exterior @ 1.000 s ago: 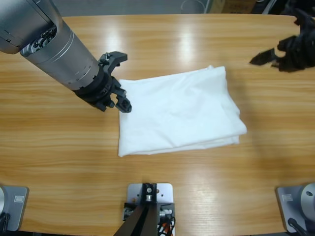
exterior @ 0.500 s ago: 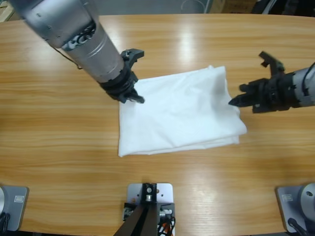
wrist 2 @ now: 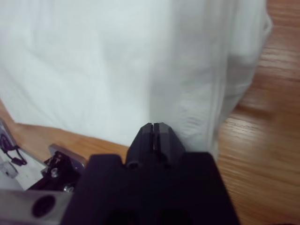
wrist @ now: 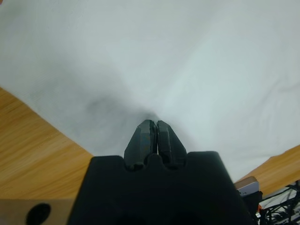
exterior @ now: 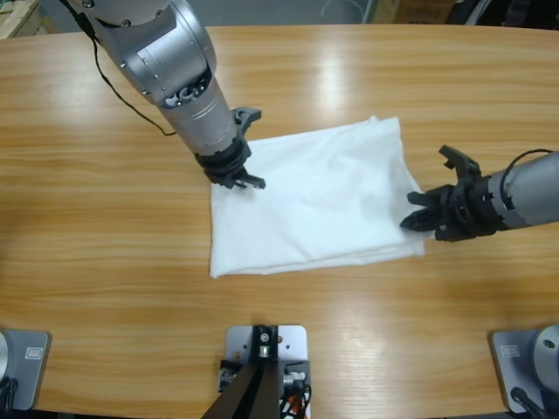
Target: Fold clothes
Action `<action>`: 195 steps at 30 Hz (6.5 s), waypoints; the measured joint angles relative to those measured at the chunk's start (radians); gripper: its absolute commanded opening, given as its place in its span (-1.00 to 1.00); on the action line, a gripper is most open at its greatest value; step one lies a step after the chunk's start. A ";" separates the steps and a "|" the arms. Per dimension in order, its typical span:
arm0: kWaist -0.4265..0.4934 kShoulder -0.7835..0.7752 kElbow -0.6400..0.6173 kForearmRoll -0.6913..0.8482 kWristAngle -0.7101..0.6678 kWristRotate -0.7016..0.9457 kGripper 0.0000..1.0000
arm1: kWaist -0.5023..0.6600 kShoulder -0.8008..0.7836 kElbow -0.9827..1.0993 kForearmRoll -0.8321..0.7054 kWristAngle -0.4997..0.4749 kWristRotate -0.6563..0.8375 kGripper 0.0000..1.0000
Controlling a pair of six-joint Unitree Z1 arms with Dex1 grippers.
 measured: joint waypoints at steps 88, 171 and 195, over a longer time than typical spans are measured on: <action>-0.202 -0.109 0.417 -0.475 -0.076 -0.126 -1.00 | -0.291 0.424 -0.556 0.082 -0.032 -0.312 -0.89; 0.051 -0.359 1.249 -1.417 -0.181 -0.467 -1.00 | -0.167 -0.258 -0.244 0.382 -0.077 -0.280 0.96; 0.263 -0.524 0.496 0.071 0.194 -0.016 -1.00 | -0.167 -0.205 -0.244 0.351 -0.076 -0.277 0.96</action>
